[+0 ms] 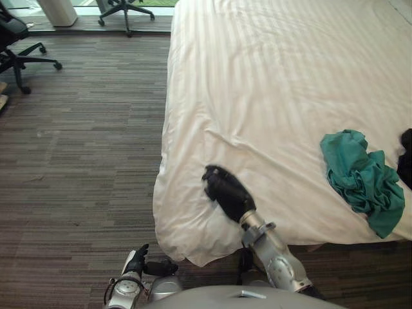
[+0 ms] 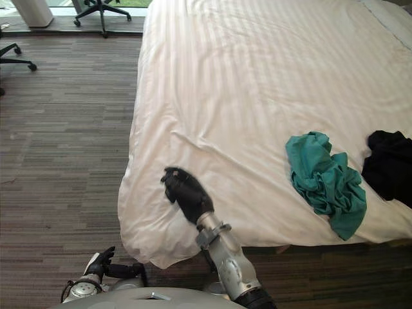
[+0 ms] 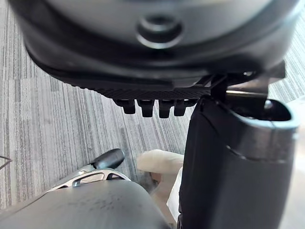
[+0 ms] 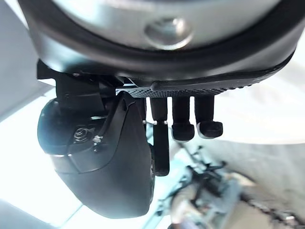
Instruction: Tidy up the quilt and then pick up the clothes from the bed and put them into the laundry hamper
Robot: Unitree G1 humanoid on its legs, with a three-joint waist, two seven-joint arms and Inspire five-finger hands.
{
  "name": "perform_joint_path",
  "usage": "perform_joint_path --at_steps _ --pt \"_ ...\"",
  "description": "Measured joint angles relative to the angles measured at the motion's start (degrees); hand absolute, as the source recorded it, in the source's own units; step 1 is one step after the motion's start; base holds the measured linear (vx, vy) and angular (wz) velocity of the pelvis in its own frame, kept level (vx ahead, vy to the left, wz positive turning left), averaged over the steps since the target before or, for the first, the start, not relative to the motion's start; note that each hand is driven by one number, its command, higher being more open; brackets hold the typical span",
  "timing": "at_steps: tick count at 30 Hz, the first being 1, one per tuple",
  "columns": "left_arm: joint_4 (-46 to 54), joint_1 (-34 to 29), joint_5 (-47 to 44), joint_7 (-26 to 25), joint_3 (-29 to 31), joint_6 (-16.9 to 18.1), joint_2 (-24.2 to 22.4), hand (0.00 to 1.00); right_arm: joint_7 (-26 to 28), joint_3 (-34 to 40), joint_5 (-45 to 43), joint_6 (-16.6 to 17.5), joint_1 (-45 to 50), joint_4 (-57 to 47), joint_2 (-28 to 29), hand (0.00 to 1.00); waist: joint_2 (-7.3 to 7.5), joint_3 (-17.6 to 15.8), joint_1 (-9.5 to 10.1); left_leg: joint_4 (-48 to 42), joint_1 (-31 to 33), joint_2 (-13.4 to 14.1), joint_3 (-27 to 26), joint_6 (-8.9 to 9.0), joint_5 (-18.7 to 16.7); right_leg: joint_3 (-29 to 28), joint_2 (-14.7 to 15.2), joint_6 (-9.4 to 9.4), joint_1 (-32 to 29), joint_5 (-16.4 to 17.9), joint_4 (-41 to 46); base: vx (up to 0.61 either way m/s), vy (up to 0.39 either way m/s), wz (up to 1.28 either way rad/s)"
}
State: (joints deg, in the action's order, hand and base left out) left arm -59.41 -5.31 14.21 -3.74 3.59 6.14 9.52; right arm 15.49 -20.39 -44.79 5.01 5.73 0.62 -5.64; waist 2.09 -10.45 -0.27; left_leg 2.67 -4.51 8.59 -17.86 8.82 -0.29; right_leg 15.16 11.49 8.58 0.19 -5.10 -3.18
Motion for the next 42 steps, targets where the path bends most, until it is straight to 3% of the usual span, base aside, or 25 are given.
perform_joint_path --at_steps 6,14,21,24,28,33,34,38,42 --pt "-0.3 0.0 0.3 -1.2 -0.5 0.1 0.0 1.0 -2.0 0.4 -8.5 7.1 -5.2 -6.5 1.1 0.0 -0.06 0.1 0.0 -0.4 -0.6 0.2 -0.3 0.27 -0.5 -0.2 -0.1 -0.03 0.5 0.0 0.0 0.01 -0.001 -0.03" --pt "-0.8 0.0 0.4 -1.8 -0.6 0.1 -0.1 1.0 -5.1 2.9 -7.3 7.4 -3.6 -1.9 0.6 0.0 -0.35 0.3 -0.05 -0.5 -0.9 0.2 -0.3 0.31 -0.6 -0.2 -0.1 -0.03 0.8 0.0 -0.1 -0.02 0.001 -0.01" --pt "-0.8 -0.1 2.1 -1.0 -0.2 0.0 -1.1 1.0 -10.0 18.9 -2.6 6.5 0.9 16.0 1.0 0.0 -2.08 1.2 -0.14 -0.5 -0.1 0.3 -0.9 0.39 -0.7 -0.8 -0.2 -0.02 -0.4 0.0 -0.1 0.01 0.0 -0.05" --pt "-0.7 -1.2 2.2 -0.9 2.6 -0.1 -2.1 1.0 -10.1 24.6 -2.1 6.6 2.5 16.6 1.8 0.0 -2.55 1.6 -1.28 -0.6 -1.2 0.5 -2.7 0.43 -1.2 -1.8 -0.4 -0.02 -0.2 0.0 -0.1 0.02 0.006 -0.24" --pt "0.5 -2.4 2.2 -0.3 6.7 -0.4 -3.6 1.0 -12.2 34.5 -1.1 6.6 4.0 16.6 4.8 0.0 -2.5 2.3 -1.2 -1.7 -2.4 1.1 -5.5 0.71 -2.4 -3.2 -0.7 -0.05 0.0 0.0 0.1 0.0 0.001 -0.25" --pt "1.6 -4.7 1.9 0.1 10.9 -1.1 -6.3 1.0 -16.7 49.4 -3.8 6.5 10.0 16.4 6.1 0.0 -3.55 3.9 -1.51 -2.8 -4.0 2.2 -8.4 1.12 -4.0 -4.8 -0.8 -0.43 -0.1 1.1 1.4 -0.01 -0.001 -0.23" --pt "1.6 -5.0 1.8 0.1 11.0 -1.2 -6.5 1.0 -17.3 52.0 -3.9 6.5 11.5 16.3 6.1 0.0 -3.22 4.2 -1.69 -2.6 -4.0 2.3 -8.7 1.21 -4.1 -4.9 -1.0 -0.32 -0.3 1.5 1.6 0.02 -0.012 -0.1" --pt "1.6 -5.0 1.6 0.2 10.8 -1.5 -7.2 1.0 -19.7 59.2 -6.1 6.6 14.7 9.8 5.9 0.0 -4.24 5.2 -3.34 -2.4 -4.9 2.6 -10.8 1.49 -4.7 -6.3 -1.5 -0.38 -1.2 2.0 2.3 0.02 -0.009 -0.22" --pt "3.9 -4.7 -0.2 0.2 10.2 -1.3 -7.5 1.0 -20.0 55.5 -8.5 6.9 15.8 -4.4 5.8 0.0 -3.65 5.7 -4.68 -2.6 -4.9 2.9 -11.4 1.7 -4.8 -6.7 -1.9 -0.38 -1.5 2.0 2.3 0.01 -0.021 -0.09"
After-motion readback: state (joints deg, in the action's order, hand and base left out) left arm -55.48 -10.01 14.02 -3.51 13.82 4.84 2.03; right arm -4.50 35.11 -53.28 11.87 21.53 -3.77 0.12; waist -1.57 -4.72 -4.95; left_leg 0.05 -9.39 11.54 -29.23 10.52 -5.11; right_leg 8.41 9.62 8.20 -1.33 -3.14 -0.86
